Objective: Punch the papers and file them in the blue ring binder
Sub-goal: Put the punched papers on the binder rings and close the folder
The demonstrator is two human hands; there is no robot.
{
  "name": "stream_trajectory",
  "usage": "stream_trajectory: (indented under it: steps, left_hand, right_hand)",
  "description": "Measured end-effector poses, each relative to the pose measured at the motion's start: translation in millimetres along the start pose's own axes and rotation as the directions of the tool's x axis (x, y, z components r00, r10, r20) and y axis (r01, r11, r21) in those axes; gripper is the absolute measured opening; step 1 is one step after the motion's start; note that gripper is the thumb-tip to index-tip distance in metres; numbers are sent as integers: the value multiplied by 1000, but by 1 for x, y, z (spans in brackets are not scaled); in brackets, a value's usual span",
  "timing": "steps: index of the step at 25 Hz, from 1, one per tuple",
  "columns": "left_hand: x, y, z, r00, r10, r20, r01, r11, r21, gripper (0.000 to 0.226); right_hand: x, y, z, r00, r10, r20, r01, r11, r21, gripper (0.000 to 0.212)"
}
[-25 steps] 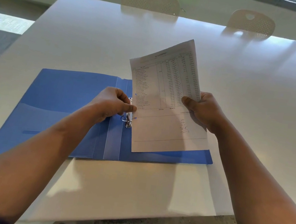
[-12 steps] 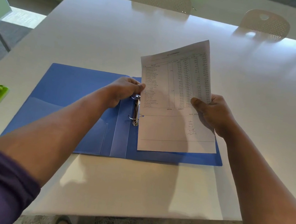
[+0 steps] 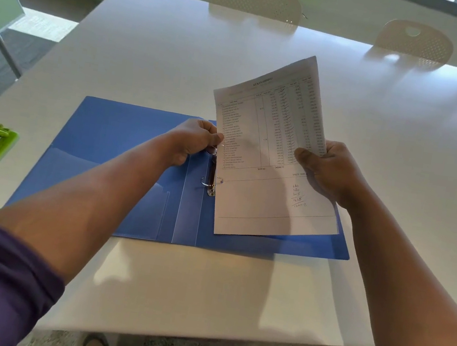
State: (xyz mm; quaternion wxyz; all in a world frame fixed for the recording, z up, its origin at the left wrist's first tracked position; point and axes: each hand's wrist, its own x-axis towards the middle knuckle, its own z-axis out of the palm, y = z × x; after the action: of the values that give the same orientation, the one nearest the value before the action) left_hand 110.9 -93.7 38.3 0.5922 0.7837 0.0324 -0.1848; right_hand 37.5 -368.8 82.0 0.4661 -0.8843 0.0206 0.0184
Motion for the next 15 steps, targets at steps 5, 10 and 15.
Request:
stream_trajectory:
  steps: [5,10,15]
  left_hand:
    - [1,-3,1,999,-11,-31,11,1000,5,19]
    - [2,-1,2,998,-17,-65,18,1000,16,11]
    - [-2,-3,11,984,22,-179,-18,1000,21,13]
  right_hand:
    - [6,-12,-4,1000,10,9,-9,996,-93,25]
    - [9,-19,-8,999,38,2,-37,989,-142,19]
    - [4,-6,-6,992,129,6,-128,987,-101,18]
